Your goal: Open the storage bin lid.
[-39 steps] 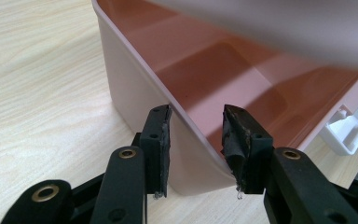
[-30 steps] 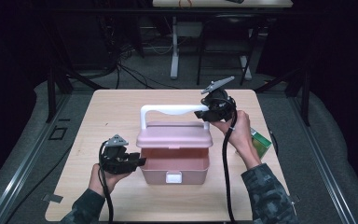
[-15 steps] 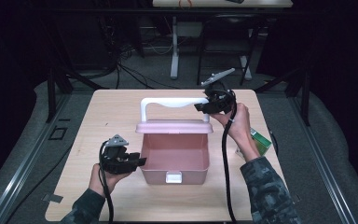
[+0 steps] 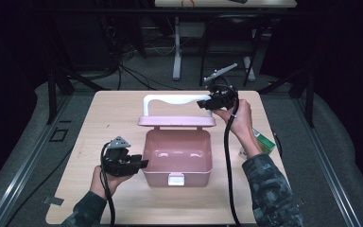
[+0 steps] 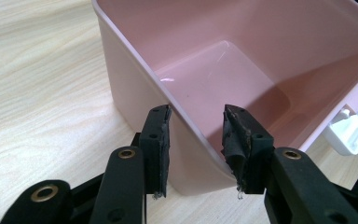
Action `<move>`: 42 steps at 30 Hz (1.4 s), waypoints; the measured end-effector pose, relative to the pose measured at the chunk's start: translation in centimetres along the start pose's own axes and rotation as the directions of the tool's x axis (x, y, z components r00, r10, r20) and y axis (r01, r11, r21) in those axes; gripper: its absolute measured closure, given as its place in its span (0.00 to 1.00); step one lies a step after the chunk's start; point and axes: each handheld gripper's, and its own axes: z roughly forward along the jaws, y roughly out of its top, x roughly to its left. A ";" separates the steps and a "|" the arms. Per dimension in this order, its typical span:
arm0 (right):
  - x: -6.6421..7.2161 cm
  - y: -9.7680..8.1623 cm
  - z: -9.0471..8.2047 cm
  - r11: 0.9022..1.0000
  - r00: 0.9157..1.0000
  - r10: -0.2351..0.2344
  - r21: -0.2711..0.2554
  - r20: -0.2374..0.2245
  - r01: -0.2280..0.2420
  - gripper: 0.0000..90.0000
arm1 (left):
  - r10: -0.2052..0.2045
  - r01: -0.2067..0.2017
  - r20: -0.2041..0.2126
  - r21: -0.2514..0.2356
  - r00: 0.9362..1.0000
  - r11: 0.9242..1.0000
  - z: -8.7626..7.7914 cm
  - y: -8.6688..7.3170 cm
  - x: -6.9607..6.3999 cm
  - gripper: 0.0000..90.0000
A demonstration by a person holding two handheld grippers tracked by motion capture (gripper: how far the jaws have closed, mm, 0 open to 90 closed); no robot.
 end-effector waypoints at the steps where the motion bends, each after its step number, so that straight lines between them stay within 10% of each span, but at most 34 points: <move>1: 0.0 0.0 0.0 1.000 1.000 0.002 -0.002 -0.001 -0.002 0.74 | 0.006 -0.006 -0.001 0.002 1.000 1.000 0.0 0.0 0.0 0.69; 15: -0.9 0.5 0.6 0.999 0.999 0.042 0.023 -0.027 -0.041 0.74 | 0.022 -0.022 -0.002 0.017 1.000 1.000 0.1 0.2 0.1 0.63; 24: -1.0 0.5 0.6 0.998 0.998 0.056 0.028 -0.029 -0.056 0.74 | 0.052 -0.052 -0.011 0.033 0.999 0.998 -0.7 0.9 0.0 0.33; 42: -0.8 0.5 0.6 0.998 0.998 0.051 0.037 -0.023 -0.050 0.74 | 0.123 -0.132 -0.107 -0.085 0.987 0.988 -2.9 7.6 0.9 0.18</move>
